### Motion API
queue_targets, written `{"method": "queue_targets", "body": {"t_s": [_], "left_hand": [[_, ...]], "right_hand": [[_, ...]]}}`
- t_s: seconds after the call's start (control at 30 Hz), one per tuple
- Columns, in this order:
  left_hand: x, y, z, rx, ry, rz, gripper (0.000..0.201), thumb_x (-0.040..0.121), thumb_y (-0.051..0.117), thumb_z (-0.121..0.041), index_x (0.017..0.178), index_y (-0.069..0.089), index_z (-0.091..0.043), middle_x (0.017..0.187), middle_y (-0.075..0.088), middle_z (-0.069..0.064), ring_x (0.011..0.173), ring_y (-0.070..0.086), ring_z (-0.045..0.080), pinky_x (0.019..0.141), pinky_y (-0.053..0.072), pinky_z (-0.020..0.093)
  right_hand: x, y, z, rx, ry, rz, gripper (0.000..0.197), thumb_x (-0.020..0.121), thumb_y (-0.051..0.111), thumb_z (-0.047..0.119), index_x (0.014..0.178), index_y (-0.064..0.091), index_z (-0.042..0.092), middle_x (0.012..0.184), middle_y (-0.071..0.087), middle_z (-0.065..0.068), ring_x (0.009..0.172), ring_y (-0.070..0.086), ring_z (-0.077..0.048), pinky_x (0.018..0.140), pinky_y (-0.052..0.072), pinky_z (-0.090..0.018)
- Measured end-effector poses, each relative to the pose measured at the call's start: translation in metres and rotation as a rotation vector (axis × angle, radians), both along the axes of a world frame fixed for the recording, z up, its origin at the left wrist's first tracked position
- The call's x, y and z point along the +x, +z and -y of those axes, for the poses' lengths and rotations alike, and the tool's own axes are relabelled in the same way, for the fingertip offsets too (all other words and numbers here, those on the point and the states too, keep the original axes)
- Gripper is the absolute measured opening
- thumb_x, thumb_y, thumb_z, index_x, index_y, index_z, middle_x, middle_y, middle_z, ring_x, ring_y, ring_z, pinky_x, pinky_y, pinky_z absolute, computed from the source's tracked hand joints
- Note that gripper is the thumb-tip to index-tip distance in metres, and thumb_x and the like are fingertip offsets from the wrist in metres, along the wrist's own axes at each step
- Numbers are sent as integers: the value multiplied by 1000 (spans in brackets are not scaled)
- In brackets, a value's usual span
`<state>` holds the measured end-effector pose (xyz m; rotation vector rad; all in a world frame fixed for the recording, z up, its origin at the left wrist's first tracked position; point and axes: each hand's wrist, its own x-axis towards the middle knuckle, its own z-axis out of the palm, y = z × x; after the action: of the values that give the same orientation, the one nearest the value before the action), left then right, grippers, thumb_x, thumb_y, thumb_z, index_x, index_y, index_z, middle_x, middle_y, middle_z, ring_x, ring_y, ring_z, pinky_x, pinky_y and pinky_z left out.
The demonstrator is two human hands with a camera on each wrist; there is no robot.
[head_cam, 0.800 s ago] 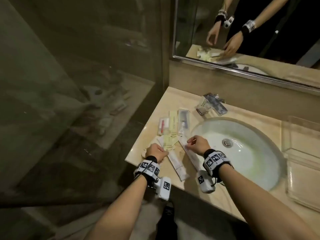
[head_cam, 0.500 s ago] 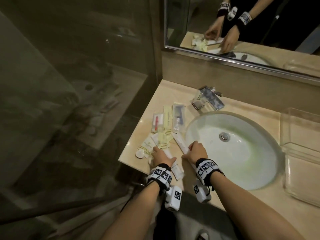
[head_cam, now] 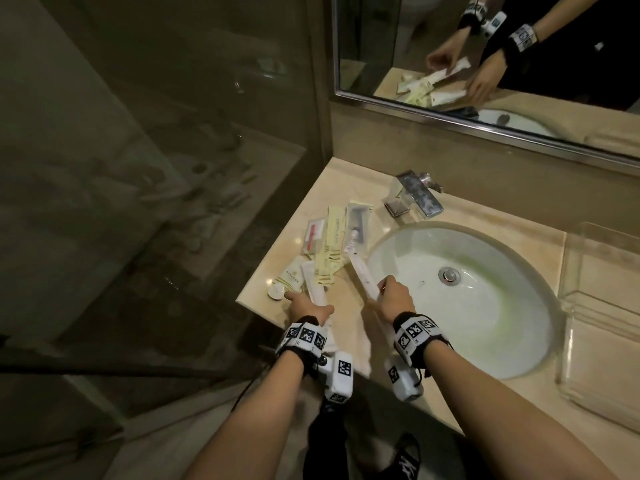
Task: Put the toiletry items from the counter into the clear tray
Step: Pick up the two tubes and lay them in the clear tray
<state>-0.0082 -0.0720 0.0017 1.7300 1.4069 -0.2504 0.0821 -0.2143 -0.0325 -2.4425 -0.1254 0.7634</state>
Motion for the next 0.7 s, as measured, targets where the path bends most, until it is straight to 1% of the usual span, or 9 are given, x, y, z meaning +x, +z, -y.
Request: {"method": "queue_targets", "body": {"t_s": [0.1,0.17,0.23,0.3,0.4,0.47,0.57,0.63,0.7], "left_hand": [[-12,13,-1,5,49,27,107,68,81,-17,144,8,3,135,50,22,125,49,39,103,44,43],[-17,22,-1,19,90,55,101,67,82,-15,141,17,2,132,53,22,122,52,39,100,47,44],[-19,31,2,40,107,87,87,64,83,-15,131,31,1,126,57,22,117,55,40,98,49,46],[-18,39,8,49,94,132,68,63,83,-17,116,45,-1,117,63,19,109,61,38,93,53,46],[-8,56,30,34,17,218,47,66,80,-20,107,65,-2,104,72,16,93,69,32,84,57,42],[0,71,50,27,-29,268,39,71,76,-19,106,68,-3,102,72,15,93,69,30,83,57,37],[16,85,83,-32,-91,339,32,78,71,-15,108,68,-2,104,71,13,92,66,26,78,51,28],[25,90,104,-71,-129,386,30,79,69,-13,107,70,-2,104,72,13,85,63,23,77,51,27],[36,95,130,-135,-156,433,31,79,67,-8,109,69,0,104,72,15,84,64,23,77,55,30]], "right_hand": [[4,15,7,66,13,17,34,81,72,19,107,54,7,102,62,-12,90,58,-29,72,42,-30],[7,27,13,117,13,33,33,80,73,16,106,56,6,101,62,-11,92,60,-29,71,43,-29],[9,41,21,196,0,58,33,80,74,16,107,58,5,100,63,-8,87,59,-23,67,43,-24],[12,55,32,297,-37,82,33,80,74,15,108,59,5,96,62,-3,84,57,-18,64,41,-21],[17,73,56,461,-128,105,34,78,76,13,107,59,8,94,65,-2,84,62,-20,69,47,-24],[21,83,76,587,-206,43,34,80,75,13,109,57,9,96,67,-5,87,65,-23,73,53,-31],[24,103,111,842,-327,-157,27,92,60,6,117,51,3,105,69,-13,90,66,-25,70,57,-32],[24,116,134,953,-348,-245,21,96,46,-1,116,50,0,112,70,-15,91,69,-25,69,59,-33],[24,125,161,1014,-335,-274,17,99,42,2,108,56,3,114,70,-13,93,69,-23,77,60,-37]]}}
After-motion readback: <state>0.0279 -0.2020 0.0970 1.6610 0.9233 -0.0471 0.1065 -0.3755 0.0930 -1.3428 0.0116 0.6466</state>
